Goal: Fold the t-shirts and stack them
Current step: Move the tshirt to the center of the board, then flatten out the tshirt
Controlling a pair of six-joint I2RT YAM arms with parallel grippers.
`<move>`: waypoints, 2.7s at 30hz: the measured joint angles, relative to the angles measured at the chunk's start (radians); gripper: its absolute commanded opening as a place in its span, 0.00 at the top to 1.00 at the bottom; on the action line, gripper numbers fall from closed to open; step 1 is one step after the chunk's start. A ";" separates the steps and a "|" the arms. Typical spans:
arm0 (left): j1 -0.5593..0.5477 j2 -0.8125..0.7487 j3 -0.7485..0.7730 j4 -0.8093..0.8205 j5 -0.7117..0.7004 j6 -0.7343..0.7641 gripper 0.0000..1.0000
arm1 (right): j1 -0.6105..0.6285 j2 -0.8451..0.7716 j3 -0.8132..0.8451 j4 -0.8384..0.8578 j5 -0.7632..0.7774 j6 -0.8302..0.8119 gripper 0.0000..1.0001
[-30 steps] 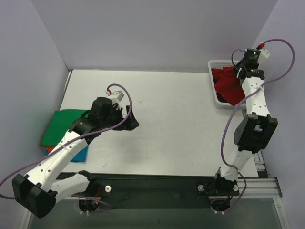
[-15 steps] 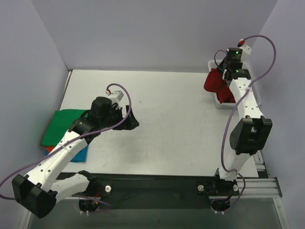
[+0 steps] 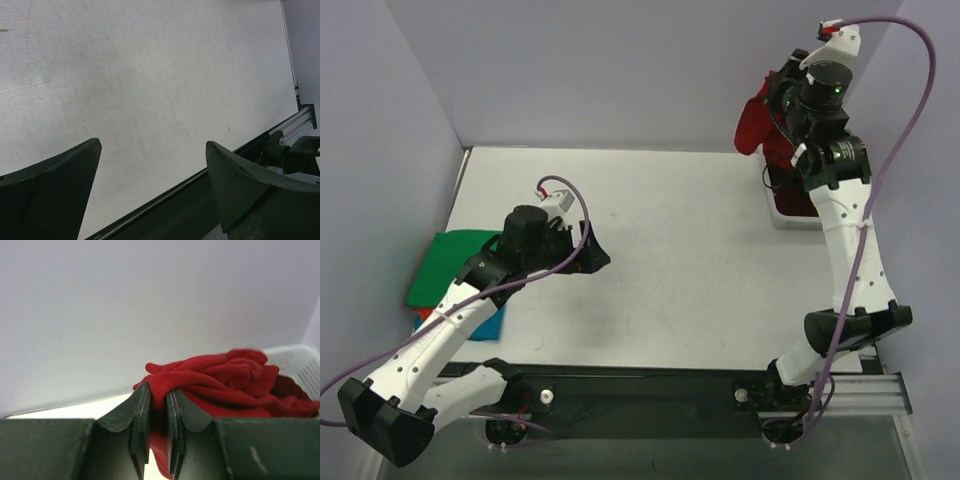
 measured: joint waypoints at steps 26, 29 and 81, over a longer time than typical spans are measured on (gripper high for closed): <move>0.000 -0.152 -0.130 0.040 -0.022 -0.109 0.03 | 0.373 -0.200 -0.224 0.159 0.043 -0.056 1.00; 0.000 -0.141 -0.155 0.060 -0.020 -0.121 0.03 | 0.222 -0.154 -0.371 0.163 -0.022 0.039 1.00; -0.402 0.815 0.174 0.360 -0.290 0.093 1.00 | -0.085 -0.240 -0.939 0.115 -0.233 0.293 1.00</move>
